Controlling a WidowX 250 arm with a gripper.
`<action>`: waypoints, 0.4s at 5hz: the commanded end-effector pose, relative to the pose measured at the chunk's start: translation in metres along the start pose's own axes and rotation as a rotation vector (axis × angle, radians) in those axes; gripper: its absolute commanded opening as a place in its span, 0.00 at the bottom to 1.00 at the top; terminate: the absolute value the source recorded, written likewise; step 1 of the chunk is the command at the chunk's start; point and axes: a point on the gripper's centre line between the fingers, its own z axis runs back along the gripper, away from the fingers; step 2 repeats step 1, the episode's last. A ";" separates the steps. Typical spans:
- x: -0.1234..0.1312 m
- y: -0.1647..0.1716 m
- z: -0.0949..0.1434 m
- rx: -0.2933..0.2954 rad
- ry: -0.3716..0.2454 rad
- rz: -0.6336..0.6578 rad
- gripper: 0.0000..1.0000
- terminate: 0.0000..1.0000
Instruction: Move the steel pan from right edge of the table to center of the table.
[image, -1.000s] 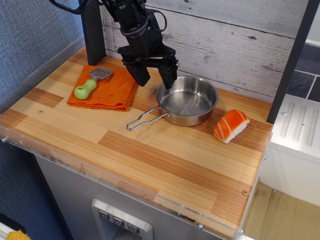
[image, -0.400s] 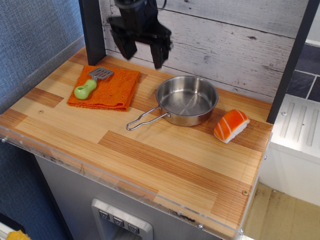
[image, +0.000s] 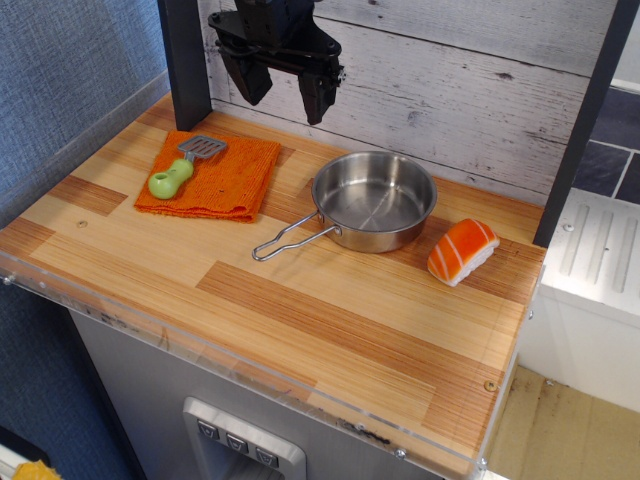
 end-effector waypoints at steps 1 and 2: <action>0.003 0.000 0.020 0.013 -0.052 -0.011 1.00 1.00; 0.003 0.000 0.020 0.013 -0.052 -0.011 1.00 1.00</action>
